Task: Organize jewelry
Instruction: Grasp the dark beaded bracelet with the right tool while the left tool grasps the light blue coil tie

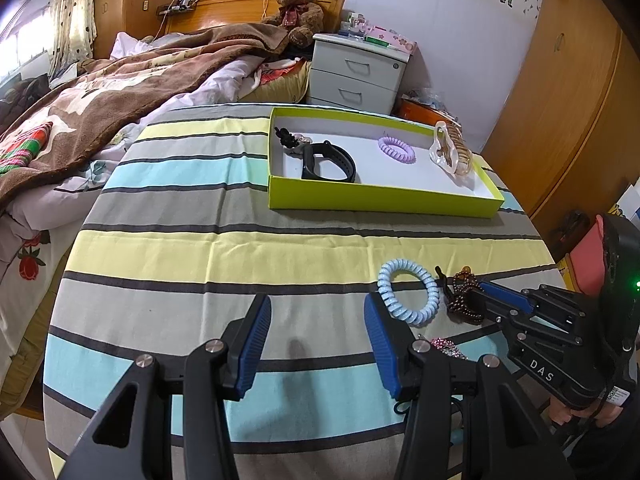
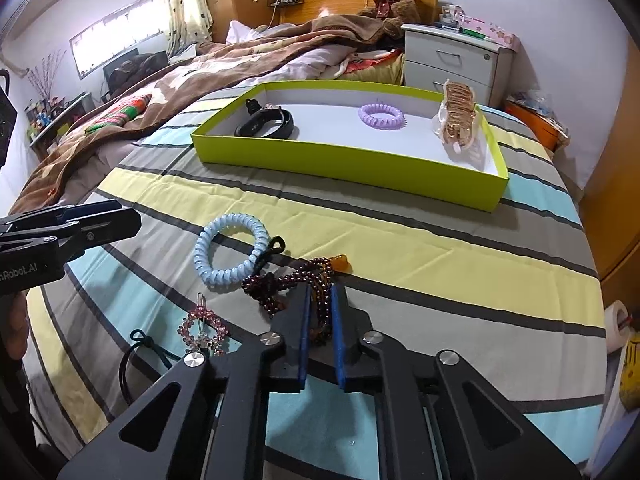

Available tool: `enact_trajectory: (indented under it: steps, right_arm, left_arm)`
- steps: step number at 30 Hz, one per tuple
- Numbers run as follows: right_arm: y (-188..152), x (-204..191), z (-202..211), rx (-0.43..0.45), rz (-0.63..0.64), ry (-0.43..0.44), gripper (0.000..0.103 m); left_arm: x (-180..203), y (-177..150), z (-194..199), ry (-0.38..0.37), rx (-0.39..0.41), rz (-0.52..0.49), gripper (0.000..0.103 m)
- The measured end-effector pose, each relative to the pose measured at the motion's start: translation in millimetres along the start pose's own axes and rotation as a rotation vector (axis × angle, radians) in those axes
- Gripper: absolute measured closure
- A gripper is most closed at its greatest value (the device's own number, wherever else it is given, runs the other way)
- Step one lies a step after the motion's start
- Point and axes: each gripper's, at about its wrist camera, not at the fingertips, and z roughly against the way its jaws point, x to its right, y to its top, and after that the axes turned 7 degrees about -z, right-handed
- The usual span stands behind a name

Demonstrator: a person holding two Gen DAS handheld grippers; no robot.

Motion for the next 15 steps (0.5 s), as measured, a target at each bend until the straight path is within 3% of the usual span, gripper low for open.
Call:
enact_trajectory:
  steps: [15]
  right_arm:
    - [-6.3,22.9,24.4,0.07,-0.066,-0.023,0.1]
  left_arm:
    - [19.5,8.8,-23.8,-0.041,-0.049,-0.038,0.053]
